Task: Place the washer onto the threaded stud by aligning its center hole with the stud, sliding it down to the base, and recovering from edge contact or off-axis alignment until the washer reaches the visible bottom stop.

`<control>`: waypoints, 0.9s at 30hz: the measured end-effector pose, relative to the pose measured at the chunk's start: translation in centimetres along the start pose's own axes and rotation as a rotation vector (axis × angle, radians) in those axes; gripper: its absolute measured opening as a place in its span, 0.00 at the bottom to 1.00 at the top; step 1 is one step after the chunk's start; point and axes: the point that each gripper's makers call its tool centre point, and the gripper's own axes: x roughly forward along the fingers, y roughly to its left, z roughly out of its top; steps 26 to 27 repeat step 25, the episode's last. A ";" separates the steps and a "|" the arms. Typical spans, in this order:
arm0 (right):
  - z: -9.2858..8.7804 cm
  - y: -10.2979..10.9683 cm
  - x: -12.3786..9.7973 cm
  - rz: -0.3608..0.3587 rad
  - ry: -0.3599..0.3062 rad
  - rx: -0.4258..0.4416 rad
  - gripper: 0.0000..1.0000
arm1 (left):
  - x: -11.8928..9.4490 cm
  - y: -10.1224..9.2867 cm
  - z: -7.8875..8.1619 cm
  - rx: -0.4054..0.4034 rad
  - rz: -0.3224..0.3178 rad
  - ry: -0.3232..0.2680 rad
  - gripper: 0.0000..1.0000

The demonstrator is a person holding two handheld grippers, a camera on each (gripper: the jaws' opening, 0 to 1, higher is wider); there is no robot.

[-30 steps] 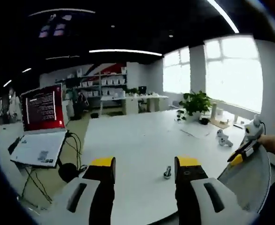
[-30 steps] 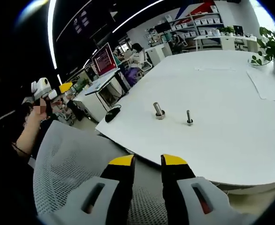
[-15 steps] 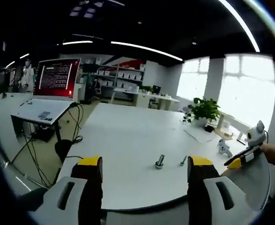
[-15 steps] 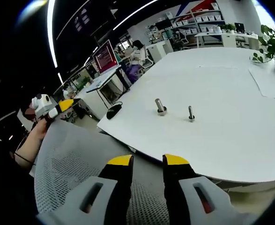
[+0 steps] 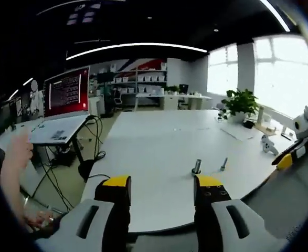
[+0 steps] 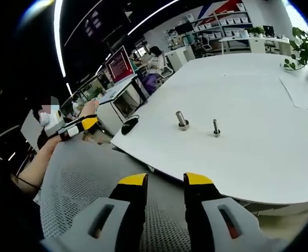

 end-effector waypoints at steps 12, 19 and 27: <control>0.1 -0.1 0.0 -0.001 -0.004 0.006 0.30 | 0.1 0.1 -0.9 0.123 0.011 0.056 0.49; 0.2 -0.2 0.0 -0.011 -0.012 0.016 0.30 | 0.2 0.2 -1.1 0.083 0.011 0.059 0.43; 0.1 -0.2 0.0 -0.015 -0.007 0.012 0.30 | 0.2 0.3 -1.1 0.082 0.014 0.052 0.43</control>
